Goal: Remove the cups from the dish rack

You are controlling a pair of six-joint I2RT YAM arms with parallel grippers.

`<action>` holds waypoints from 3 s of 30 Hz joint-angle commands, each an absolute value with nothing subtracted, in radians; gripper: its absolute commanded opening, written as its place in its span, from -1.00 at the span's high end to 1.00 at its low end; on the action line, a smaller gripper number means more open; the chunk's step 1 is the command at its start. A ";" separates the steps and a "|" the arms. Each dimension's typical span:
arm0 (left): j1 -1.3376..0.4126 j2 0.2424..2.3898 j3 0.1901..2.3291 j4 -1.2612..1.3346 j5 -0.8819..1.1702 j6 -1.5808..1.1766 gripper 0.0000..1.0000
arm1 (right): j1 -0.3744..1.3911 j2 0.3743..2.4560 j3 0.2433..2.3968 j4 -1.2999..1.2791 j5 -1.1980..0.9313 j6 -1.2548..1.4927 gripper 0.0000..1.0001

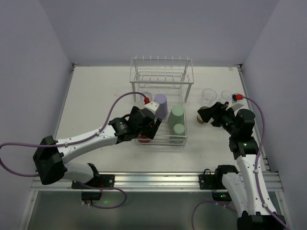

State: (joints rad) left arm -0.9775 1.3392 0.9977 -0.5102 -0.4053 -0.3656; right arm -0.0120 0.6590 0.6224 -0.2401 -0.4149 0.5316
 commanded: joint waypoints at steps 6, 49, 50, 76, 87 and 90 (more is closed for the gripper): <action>-0.983 1.379 0.988 -0.486 -0.330 -0.388 -0.89 | -0.009 0.646 0.637 -0.218 -0.434 0.535 -0.57; -0.983 1.496 1.037 -0.673 -0.308 -0.353 -1.00 | -0.009 0.676 0.649 -0.232 -0.463 0.537 -0.82; -0.983 1.499 1.045 -0.684 -0.308 -0.353 -1.00 | -0.008 0.676 0.649 -0.233 -0.465 0.537 -0.84; -0.982 1.374 1.224 -0.907 -0.270 -0.457 -1.00 | 0.067 0.630 0.637 -0.227 -0.515 0.522 -0.90; -0.960 1.440 1.178 -0.874 -0.235 -0.439 -1.00 | 0.075 0.621 0.635 -0.229 -0.528 0.520 -0.90; -0.948 1.450 1.151 -0.847 -0.201 -0.425 -0.93 | 0.075 0.624 0.632 -0.225 -0.526 0.522 -0.90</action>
State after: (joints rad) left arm -0.9527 1.4330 1.1885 -0.8196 -0.2878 -0.4526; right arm 0.0719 0.6281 0.6224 -0.2409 -0.4946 0.5259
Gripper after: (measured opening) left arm 0.974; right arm 0.950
